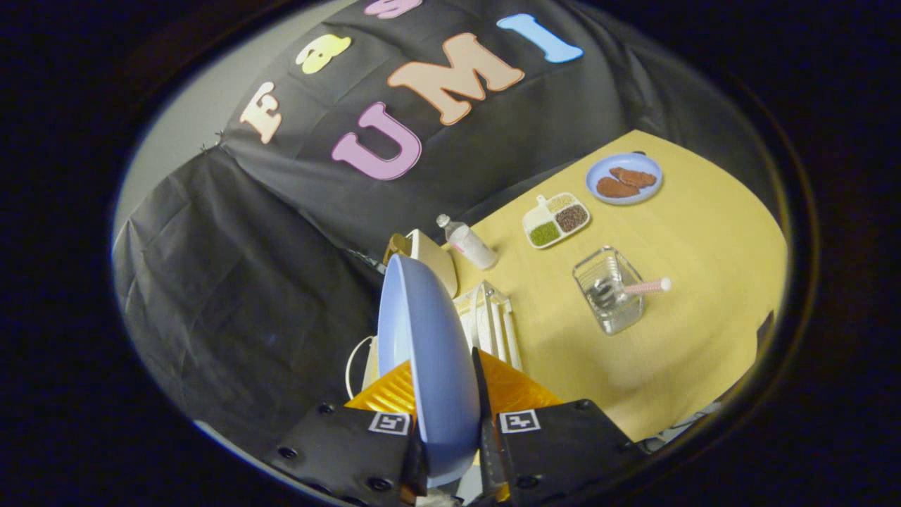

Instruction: Take the plate from the dish rack, then take the spoon from the basket and place it into the plate.

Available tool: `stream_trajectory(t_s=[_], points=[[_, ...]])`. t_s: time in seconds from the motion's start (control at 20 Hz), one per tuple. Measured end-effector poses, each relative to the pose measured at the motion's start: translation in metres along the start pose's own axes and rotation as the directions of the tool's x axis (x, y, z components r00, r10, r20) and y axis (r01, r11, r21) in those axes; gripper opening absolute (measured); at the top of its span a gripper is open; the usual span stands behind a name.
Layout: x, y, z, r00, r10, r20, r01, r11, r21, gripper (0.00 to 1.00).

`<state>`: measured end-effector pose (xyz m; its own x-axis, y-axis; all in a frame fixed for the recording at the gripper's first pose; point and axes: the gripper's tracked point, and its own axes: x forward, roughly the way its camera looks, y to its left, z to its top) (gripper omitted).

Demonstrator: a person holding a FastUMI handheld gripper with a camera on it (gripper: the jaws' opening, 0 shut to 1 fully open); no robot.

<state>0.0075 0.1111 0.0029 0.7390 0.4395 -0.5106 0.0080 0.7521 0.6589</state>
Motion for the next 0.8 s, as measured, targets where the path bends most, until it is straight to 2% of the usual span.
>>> stream_trajectory(t_s=[0.1,0.15,0.3,0.5,0.6,0.8], points=[[-0.024,-0.022,-0.010,0.998,0.057,0.024,-0.059,0.997,0.052,0.32],[-0.033,-0.042,-0.014,0.997,0.056,0.049,-0.060,0.995,0.078,0.32],[-0.038,-0.111,-0.041,0.997,0.003,0.080,-0.015,0.988,0.155,0.32],[-0.023,-0.190,-0.071,0.994,-0.092,0.063,0.076,0.971,0.226,0.32],[-0.014,-0.212,-0.076,0.991,-0.120,0.055,0.104,0.968,0.227,0.32],[0.003,-0.219,-0.083,0.992,-0.120,0.033,0.110,0.968,0.225,0.32]])
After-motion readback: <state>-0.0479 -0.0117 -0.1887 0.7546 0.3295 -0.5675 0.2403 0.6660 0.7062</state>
